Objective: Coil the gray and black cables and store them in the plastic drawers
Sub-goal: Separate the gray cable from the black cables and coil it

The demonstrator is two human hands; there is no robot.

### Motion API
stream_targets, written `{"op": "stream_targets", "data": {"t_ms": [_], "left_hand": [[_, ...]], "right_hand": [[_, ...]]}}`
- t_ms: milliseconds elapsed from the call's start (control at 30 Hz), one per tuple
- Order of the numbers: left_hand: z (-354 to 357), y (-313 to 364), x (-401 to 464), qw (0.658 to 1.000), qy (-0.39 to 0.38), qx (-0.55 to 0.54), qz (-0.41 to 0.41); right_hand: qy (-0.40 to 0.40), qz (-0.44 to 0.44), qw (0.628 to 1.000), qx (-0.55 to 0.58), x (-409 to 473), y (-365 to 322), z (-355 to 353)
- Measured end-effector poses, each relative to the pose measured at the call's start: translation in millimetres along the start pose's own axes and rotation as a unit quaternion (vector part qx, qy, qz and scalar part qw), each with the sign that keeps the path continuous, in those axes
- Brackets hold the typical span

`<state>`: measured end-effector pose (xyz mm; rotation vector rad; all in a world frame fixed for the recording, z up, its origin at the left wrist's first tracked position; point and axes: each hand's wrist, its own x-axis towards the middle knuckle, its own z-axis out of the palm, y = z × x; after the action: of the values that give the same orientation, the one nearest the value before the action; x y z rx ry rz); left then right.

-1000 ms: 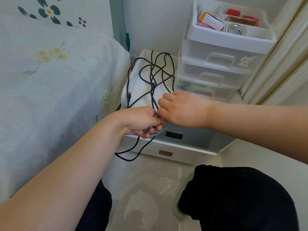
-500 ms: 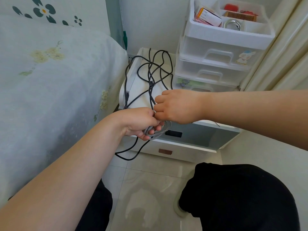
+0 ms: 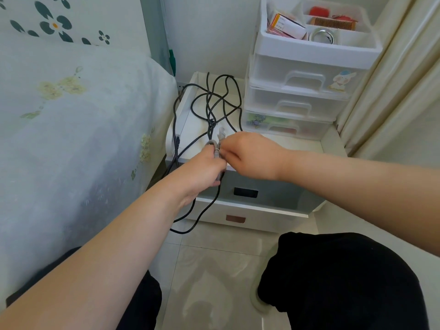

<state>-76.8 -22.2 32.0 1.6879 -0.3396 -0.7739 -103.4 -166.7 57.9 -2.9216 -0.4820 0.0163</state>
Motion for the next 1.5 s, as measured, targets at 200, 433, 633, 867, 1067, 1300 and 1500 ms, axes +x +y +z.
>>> {"op": "stream_targets", "data": {"t_ms": [200, 433, 633, 867, 1067, 1300, 1500], "left_hand": [[3.0, 7.2, -3.1, 0.985, 0.039, -0.139, 0.091], [2.9, 8.1, -0.9, 0.971, 0.088, -0.144, 0.171], [1.1, 10.4, -0.6, 0.952, 0.121, -0.090, 0.266], [-2.8, 13.8, -8.4, 0.920, 0.145, 0.054, 0.359], [-5.6, 12.2, -13.4, 0.887, 0.143, 0.185, 0.399], [-2.5, 7.0, -6.2, 0.908, 0.155, 0.133, 0.366], [1.0, 14.3, -6.6, 0.928, 0.140, 0.036, 0.344]], "right_hand": [[0.080, 0.122, 0.971, 0.191, 0.9, -6.7, -8.1], [0.112, 0.194, 0.873, 0.433, -0.5, -9.2, -5.8], [0.070, 0.219, 0.705, 0.671, -2.1, -15.8, -9.2], [-0.031, 0.218, 0.403, 0.888, -9.2, -25.2, -12.6], [-0.057, 0.200, 0.317, 0.925, -20.2, -31.3, -12.5], [-0.078, 0.194, 0.340, 0.917, -21.4, -27.6, -20.2], [-0.078, 0.169, 0.312, 0.932, -20.3, -27.2, -19.4]]}}
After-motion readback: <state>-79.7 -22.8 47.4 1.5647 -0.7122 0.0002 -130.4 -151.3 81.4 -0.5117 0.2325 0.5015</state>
